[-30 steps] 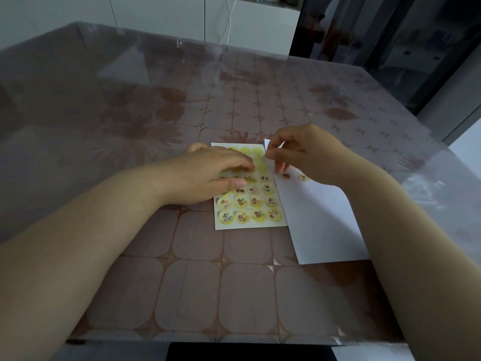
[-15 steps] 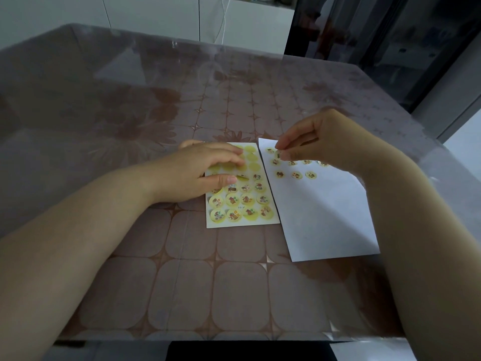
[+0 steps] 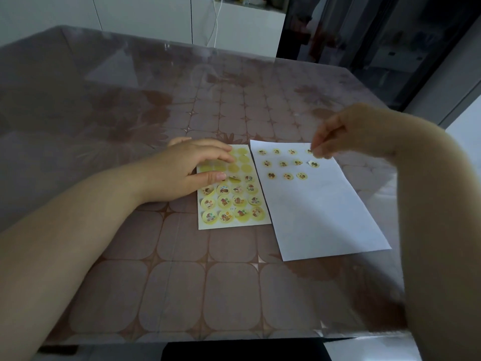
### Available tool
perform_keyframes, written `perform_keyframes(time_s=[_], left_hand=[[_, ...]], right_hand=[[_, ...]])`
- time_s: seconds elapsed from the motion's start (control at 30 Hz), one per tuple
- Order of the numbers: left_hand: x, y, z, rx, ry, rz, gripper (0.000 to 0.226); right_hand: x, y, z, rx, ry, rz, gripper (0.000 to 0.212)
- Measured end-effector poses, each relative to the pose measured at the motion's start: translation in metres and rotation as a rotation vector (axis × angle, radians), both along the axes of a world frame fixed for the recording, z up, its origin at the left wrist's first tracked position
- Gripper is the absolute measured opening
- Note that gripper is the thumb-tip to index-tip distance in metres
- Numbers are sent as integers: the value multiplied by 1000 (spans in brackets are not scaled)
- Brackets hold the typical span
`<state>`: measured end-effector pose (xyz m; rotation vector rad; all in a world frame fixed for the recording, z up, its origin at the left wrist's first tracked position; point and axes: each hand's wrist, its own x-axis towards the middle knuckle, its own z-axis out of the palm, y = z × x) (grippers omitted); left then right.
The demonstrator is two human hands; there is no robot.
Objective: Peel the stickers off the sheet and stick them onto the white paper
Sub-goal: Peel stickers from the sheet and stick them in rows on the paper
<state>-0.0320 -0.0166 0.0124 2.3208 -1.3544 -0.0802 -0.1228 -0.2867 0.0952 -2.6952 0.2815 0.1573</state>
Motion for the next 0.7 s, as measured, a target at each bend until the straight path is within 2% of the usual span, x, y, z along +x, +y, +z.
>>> perform_keyframes(time_s=[0.1,0.2,0.37,0.7], left_hand=[[0,0,0,-13,-7,6,63],[2,-1,-1,-13,-17,11,63],[3,2,-1,-18,-18,20,62],[4,4,-2,-17,-24,35,62]], right_hand=[[-7,-8,-1,51,148,-50,3],[-13,-12,-19,124,105,-103,3],[-22,-14,-44,433,29,-278,7],[-19,-11,-49,390,-5,-335,9]])
